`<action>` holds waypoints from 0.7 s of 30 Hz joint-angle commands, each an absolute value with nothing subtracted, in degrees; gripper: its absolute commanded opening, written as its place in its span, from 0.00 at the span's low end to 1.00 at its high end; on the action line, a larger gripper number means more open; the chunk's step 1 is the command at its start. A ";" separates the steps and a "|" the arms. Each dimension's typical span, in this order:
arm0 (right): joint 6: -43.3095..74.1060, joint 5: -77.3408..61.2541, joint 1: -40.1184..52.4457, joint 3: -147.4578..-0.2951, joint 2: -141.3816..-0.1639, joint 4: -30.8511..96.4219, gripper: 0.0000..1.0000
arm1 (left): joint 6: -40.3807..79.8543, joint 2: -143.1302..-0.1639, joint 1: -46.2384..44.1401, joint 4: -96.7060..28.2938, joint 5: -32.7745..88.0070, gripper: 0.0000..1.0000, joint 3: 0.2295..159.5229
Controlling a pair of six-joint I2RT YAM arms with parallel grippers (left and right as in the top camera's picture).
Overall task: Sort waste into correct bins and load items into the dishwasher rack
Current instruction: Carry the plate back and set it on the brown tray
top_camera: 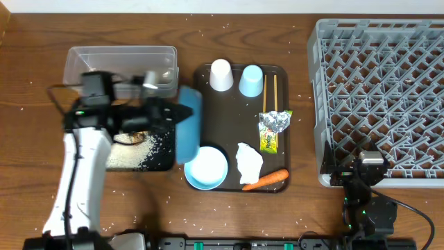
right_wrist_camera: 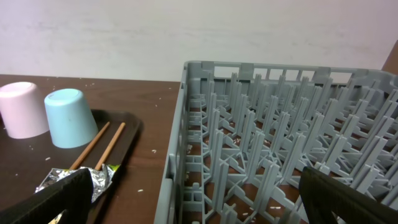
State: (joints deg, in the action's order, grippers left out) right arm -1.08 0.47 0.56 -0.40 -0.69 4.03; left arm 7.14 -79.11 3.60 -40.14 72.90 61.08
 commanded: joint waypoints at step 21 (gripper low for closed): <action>-1.54 0.60 0.82 -0.32 -0.34 4.25 0.99 | 15.35 -87.81 -36.91 -17.47 5.32 0.06 61.89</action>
State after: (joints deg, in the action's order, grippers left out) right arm -1.08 0.47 0.56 -0.40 -0.69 4.03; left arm 15.22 -85.36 -36.12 -18.65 10.39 61.10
